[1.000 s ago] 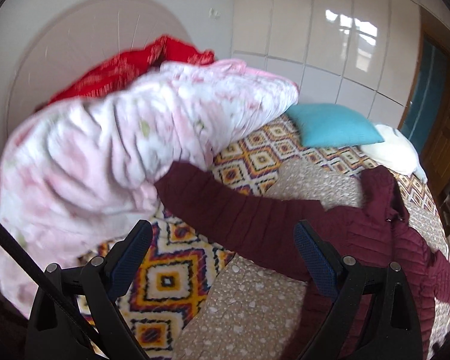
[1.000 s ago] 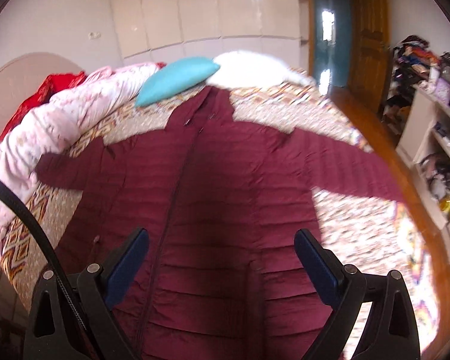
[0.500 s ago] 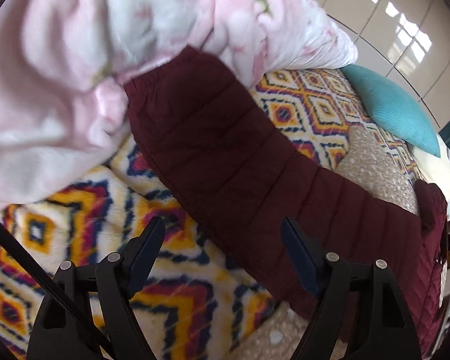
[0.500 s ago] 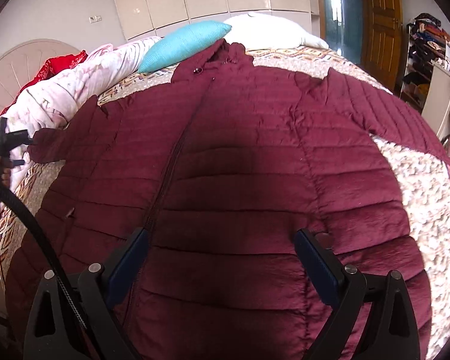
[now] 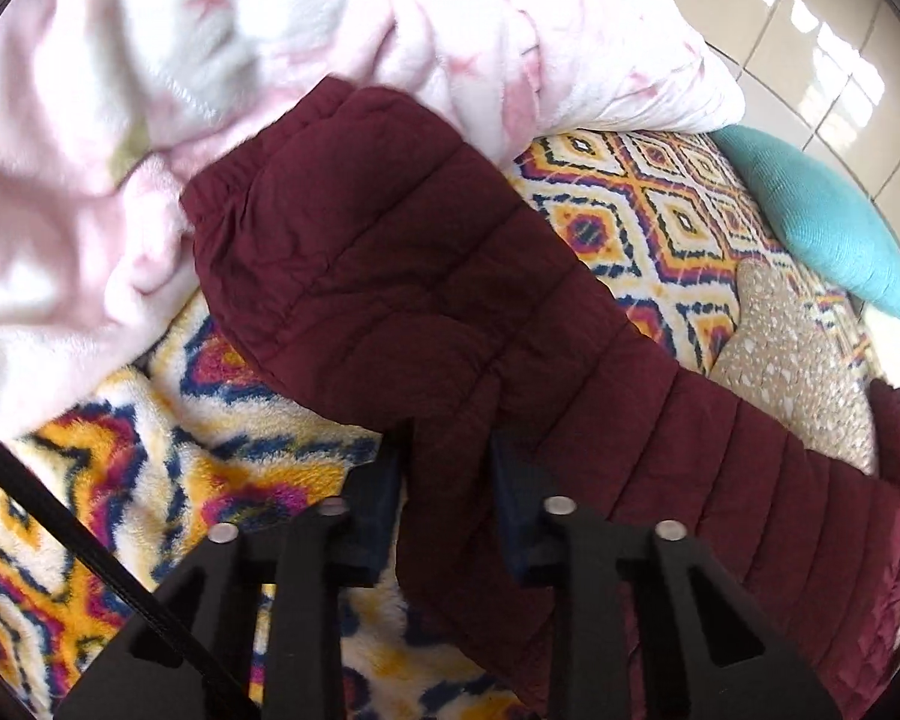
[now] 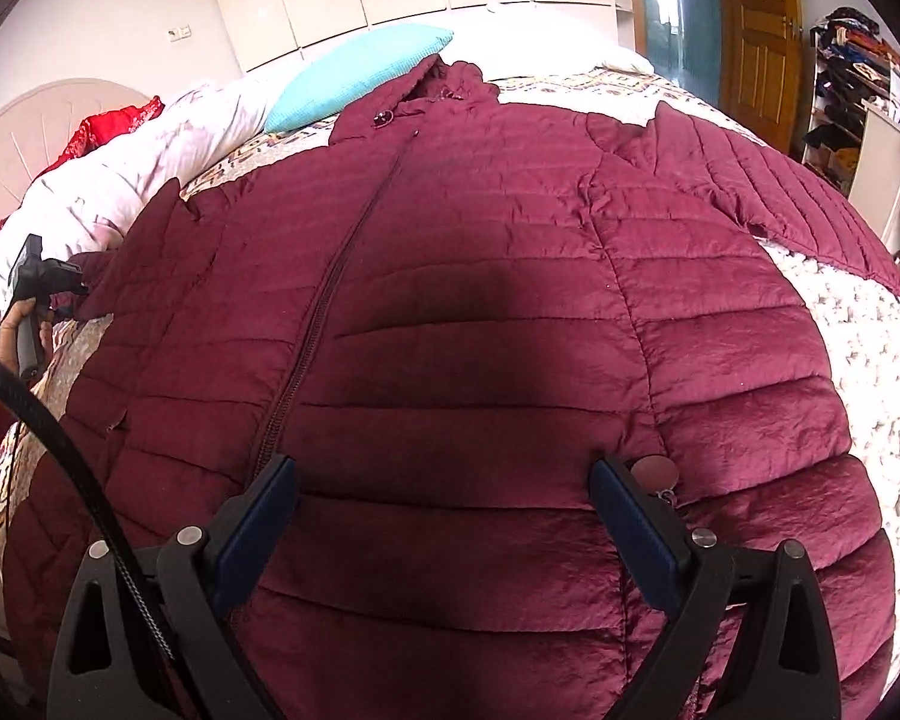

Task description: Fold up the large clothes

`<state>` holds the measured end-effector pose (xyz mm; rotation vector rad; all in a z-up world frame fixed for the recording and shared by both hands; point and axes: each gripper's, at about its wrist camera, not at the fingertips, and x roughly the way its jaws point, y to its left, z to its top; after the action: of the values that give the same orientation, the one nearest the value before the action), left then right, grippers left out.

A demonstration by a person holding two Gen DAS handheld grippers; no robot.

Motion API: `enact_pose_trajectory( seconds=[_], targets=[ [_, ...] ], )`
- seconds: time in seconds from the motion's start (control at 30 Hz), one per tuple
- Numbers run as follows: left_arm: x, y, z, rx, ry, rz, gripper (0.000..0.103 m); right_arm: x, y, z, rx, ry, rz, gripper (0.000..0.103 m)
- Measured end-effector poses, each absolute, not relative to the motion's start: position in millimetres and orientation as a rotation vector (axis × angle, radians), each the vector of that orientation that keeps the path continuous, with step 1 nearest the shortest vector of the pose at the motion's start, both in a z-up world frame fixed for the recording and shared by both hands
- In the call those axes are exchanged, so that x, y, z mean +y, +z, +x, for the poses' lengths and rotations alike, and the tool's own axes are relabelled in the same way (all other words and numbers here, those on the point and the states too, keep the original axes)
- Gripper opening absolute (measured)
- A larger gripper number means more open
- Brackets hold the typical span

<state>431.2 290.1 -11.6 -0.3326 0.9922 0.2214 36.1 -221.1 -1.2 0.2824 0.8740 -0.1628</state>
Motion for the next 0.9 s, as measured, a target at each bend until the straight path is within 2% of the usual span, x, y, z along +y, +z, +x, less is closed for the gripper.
enact_pose_trajectory(
  seconds=[0.07, 0.3, 0.57, 0.73, 0.9],
  targets=[
    [282.7, -0.2, 426.4, 0.974, 0.236, -0.291, 0.016, -221.5, -1.8, 36.3, 0.875, -0.161, 0.285, 0.1],
    [239.2, 65.8, 394.8, 0.838, 0.146, -0.183, 0.013, -220.7, -3.0, 38.4, 0.876, -0.148, 0.284, 0.102],
    [142.2, 129.1, 340.5, 0.713, -0.058, -0.039, 0.012, -222.6, -2.9, 37.2, 0.87, -0.136, 0.3, 0.103],
    [69.7, 139.2, 308.9, 0.693, -0.221, 0.016, 0.012, -224.4, -2.6, 35.2, 0.862, -0.127, 0.317, 0.103],
    [-0.6, 120.5, 282.3, 0.735, -0.358, 0.054, 0.012, -226.5, -2.4, 32.8, 0.854, -0.118, 0.332, 0.103]
  ],
)
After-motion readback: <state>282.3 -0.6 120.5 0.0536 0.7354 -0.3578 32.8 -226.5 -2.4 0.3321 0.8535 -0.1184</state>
